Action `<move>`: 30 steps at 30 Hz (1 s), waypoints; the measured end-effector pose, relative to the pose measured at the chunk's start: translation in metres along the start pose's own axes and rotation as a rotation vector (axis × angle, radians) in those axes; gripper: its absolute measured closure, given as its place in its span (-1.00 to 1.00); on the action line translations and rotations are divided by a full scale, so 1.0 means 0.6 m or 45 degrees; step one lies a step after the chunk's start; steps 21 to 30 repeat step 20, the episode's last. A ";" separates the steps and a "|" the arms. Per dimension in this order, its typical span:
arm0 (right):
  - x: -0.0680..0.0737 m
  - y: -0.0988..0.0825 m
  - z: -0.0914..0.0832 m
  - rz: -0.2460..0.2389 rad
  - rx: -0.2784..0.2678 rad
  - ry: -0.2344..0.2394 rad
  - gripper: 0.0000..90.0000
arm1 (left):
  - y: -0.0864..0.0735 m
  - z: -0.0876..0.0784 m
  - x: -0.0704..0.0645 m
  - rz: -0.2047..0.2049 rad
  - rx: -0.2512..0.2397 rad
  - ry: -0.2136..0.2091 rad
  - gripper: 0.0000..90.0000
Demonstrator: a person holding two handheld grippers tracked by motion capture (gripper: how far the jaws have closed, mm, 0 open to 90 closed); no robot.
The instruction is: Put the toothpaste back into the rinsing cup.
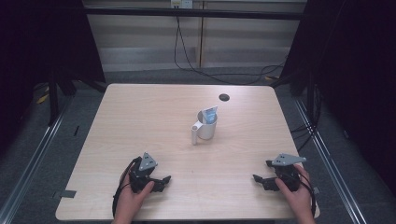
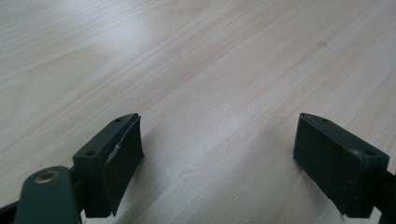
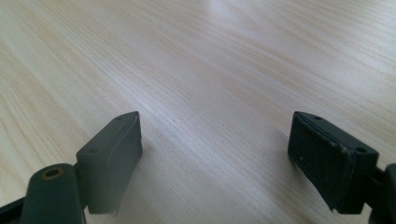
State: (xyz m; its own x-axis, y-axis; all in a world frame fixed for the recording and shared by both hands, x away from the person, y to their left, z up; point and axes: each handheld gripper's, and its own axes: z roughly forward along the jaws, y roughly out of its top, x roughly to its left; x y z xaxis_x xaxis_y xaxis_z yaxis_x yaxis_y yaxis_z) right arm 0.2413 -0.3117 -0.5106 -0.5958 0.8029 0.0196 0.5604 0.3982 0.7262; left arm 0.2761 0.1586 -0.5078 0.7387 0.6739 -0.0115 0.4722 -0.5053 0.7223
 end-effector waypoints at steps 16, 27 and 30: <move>0.000 0.000 0.001 0.007 0.003 -0.005 -0.66 | 0.000 0.000 -0.001 -0.003 -0.004 -0.001 -0.66; 0.000 0.000 0.001 0.009 0.006 -0.006 -0.67 | 0.000 0.000 -0.001 -0.003 -0.004 -0.001 -0.66; 0.000 0.000 0.001 0.009 0.006 -0.006 -0.67 | 0.000 0.000 -0.001 -0.003 -0.004 -0.001 -0.66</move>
